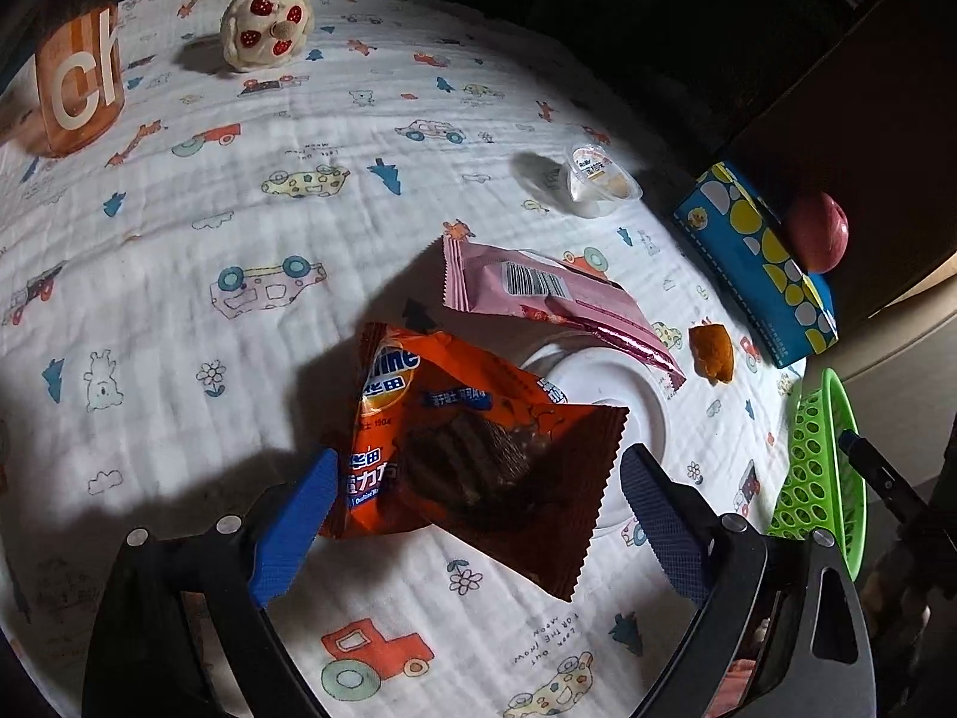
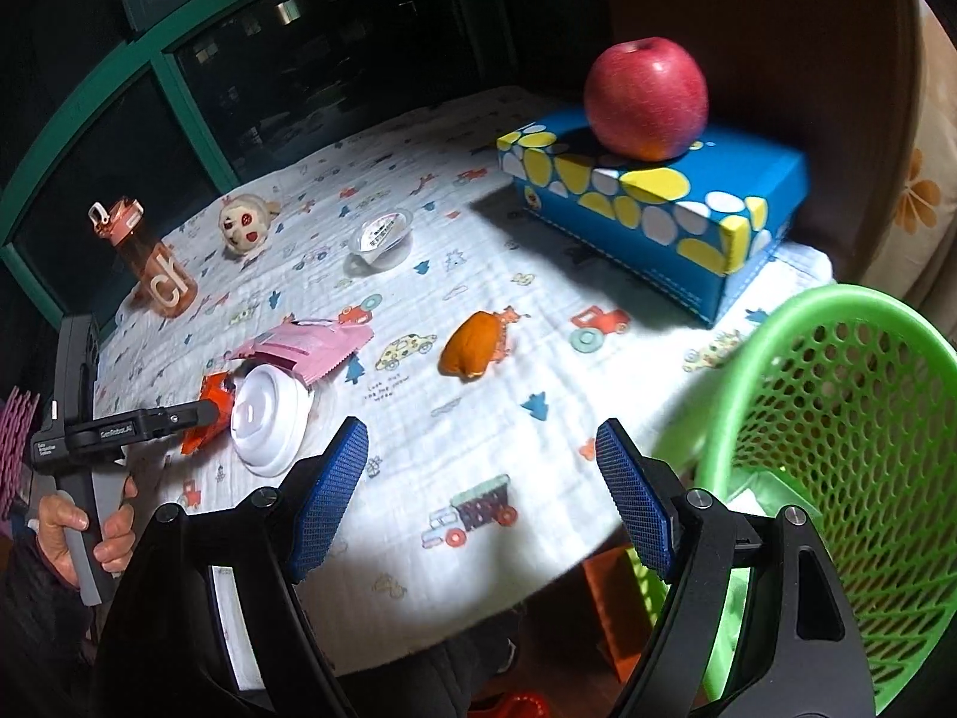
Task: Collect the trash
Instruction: 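Grasp the orange snack wrapper with left gripper while right grasps orange sweet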
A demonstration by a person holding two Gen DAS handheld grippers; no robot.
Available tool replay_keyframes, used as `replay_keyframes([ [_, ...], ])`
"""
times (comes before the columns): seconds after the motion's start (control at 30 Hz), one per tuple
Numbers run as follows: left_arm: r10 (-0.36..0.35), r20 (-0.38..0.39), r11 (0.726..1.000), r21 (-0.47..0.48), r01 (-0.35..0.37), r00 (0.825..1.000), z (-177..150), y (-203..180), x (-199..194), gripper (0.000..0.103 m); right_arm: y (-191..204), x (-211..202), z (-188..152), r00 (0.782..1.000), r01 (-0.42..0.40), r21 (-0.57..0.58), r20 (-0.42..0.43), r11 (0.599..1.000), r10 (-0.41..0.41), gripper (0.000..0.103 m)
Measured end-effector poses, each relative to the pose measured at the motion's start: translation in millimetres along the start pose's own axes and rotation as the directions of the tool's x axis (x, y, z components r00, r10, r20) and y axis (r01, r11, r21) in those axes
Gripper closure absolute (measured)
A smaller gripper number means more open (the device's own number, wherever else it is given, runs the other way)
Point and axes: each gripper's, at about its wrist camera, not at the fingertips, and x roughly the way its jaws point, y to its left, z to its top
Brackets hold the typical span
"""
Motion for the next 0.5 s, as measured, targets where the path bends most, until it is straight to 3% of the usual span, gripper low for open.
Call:
replay_keyframes([
  [0.13,-0.043,-0.001,0.999,0.003,0.043,0.999,-1.4,2.7,0.8,0.029,2.8,21.6,6.7,1.0,-0.009,0.003,-0.028,1.0,0.009,0.025],
  [0.33,-0.05,0.017,0.998,0.031,0.049,0.999,-5.5,3.1,-5.2,0.035,9.1,59.3,15.0,0.997,0.009,-0.027,-0.076,1.0,-0.011,0.025],
  [0.5,-0.053,0.036,0.998,0.036,0.052,0.998,-6.1,3.6,-13.8,0.039,12.4,86.5,24.8,0.995,0.022,-0.044,-0.096,0.999,-0.027,0.033],
])
